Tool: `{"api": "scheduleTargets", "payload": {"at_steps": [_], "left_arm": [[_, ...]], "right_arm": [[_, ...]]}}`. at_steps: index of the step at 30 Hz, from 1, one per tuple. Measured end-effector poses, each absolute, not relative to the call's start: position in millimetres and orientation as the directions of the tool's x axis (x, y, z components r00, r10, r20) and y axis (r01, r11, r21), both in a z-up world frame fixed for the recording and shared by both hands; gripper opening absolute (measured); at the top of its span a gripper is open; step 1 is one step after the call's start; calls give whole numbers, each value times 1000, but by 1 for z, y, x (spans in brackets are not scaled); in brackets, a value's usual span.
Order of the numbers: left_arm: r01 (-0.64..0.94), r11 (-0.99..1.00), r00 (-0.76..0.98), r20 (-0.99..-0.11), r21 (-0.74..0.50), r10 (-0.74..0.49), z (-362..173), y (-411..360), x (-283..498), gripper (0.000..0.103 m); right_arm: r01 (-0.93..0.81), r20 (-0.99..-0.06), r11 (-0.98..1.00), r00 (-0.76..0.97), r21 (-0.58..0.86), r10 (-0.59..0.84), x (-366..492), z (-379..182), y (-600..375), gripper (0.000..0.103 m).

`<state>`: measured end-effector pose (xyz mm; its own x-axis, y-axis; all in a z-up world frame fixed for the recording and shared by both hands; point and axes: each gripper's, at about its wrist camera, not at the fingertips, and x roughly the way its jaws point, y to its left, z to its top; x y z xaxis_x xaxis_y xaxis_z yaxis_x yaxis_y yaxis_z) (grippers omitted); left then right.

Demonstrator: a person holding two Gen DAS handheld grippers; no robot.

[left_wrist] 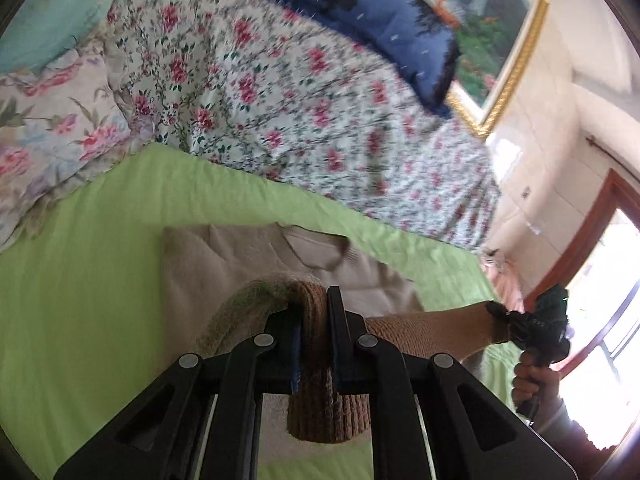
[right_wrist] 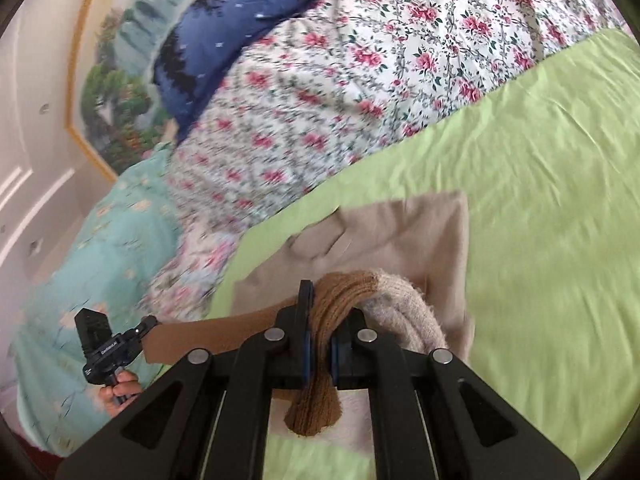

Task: Fold small clothes
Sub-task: 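Grasp the brown hem with the right gripper while the left gripper grasps the hem too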

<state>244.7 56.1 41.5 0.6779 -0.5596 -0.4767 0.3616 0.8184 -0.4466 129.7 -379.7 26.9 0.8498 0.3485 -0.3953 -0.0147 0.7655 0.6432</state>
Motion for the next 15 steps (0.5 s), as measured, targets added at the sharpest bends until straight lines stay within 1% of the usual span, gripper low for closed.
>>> {"api": "scheduleTargets", "payload": {"at_steps": [4,10,11,12,13,14,15], "left_arm": [[313,844,668,-531,-436,-522,17,48,303,10],[222,871,630,-617,-438,-471,-37,47,371,10],[214,874,619,-632,-437,-467,-44,46,376,11],[201,877,602,-652,-436,-462,-54,46,381,11],[185,879,585,-670,-438,-457,-63,48,384,15],[175,874,570,-678,-453,-465,-70,51,383,17],[169,869,563,-678,-466,-473,-72,53,379,20]], "right_arm": [[39,-447,785,839,619,311,187,18,-395,8],[126,-565,801,772,585,291,256,-30,-408,8],[138,-583,800,757,584,294,265,-40,-409,11],[151,-601,800,743,580,296,271,-48,-409,11],[163,-619,801,728,575,296,274,-55,-409,12],[177,-636,798,711,575,301,275,-62,-410,16],[190,-644,793,704,578,301,273,-64,-411,24]]}}
